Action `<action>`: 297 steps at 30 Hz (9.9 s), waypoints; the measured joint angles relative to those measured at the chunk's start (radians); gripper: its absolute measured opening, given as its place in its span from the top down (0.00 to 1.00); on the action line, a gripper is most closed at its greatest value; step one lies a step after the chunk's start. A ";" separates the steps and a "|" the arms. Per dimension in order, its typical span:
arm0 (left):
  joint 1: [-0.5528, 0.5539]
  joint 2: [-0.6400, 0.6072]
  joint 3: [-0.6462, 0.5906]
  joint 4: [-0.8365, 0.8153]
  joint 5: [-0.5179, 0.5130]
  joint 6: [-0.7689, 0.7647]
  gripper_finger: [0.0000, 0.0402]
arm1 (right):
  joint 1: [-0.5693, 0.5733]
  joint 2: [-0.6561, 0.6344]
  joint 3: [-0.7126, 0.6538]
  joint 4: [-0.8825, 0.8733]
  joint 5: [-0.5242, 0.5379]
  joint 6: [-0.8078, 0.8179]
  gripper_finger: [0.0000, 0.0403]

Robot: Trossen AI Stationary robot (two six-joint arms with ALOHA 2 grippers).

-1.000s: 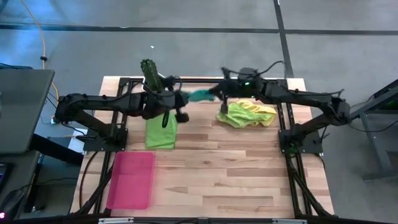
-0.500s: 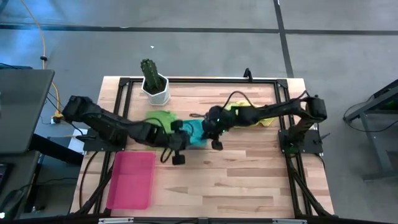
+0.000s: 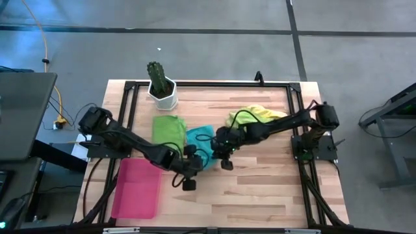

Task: Roll microfiber towels into tight, uniform cylinder then place into a basket
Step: Roll the blue towel

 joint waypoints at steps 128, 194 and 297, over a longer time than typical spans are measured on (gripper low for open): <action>-0.013 0.166 -0.009 0.215 0.173 -0.528 0.98 | 0.304 0.059 -0.472 0.790 0.397 0.464 0.99; -0.050 0.160 0.073 0.022 0.071 -0.437 0.82 | 0.282 0.204 -0.293 0.634 0.414 0.434 0.97; -0.113 0.253 0.051 0.041 0.064 -0.311 0.62 | 0.357 0.185 -0.292 0.568 0.471 -0.187 0.67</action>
